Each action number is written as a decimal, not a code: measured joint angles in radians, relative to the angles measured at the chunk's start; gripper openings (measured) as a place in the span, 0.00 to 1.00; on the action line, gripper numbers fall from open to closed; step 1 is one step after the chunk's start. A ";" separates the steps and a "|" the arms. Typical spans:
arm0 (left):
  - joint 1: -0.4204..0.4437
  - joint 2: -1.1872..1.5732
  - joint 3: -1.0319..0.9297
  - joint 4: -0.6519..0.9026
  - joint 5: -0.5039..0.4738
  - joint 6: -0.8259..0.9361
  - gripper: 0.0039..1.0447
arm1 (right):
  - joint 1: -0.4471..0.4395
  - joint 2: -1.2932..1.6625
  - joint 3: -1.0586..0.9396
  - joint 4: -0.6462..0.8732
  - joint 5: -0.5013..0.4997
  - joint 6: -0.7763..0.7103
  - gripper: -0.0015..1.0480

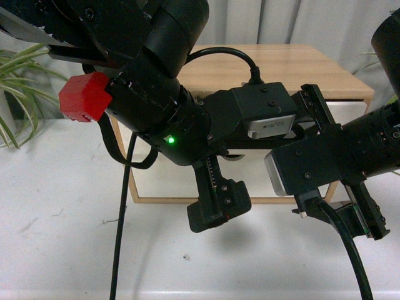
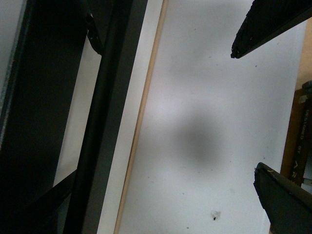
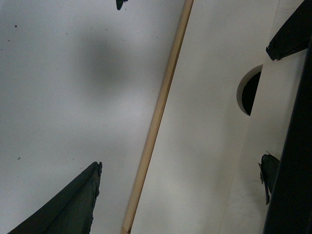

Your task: Pull drawer

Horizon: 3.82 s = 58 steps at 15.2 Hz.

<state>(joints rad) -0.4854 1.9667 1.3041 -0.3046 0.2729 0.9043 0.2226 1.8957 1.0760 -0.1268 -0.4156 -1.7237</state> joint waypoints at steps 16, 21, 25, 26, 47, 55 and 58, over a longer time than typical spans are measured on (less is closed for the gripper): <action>-0.069 -0.307 -0.407 0.131 0.028 -0.097 0.94 | 0.105 -0.312 -0.434 0.183 0.045 0.146 0.94; -0.083 -0.353 -0.458 0.134 0.044 -0.112 0.94 | 0.111 -0.367 -0.488 0.174 0.034 0.151 0.94; -0.082 -0.363 -0.457 0.134 0.044 -0.129 0.94 | 0.103 -0.367 -0.478 0.164 0.030 0.152 0.94; -0.080 -0.378 -0.448 0.136 0.043 -0.146 0.94 | 0.094 -0.388 -0.469 0.142 0.039 0.157 0.94; 0.526 -0.689 -0.527 0.468 -0.314 -1.184 0.93 | -0.232 -0.575 -0.322 0.343 0.290 1.944 0.94; 0.486 -1.028 -1.082 1.010 -0.274 -0.922 0.03 | -0.228 -1.005 -0.824 0.761 0.414 1.730 0.09; 0.486 -1.137 -1.155 0.979 -0.274 -0.919 0.01 | -0.227 -1.109 -0.906 0.748 0.414 1.726 0.02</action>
<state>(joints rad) 0.0006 0.8295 0.1490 0.6746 -0.0006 -0.0147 -0.0048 0.7864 0.1696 0.6209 -0.0017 0.0021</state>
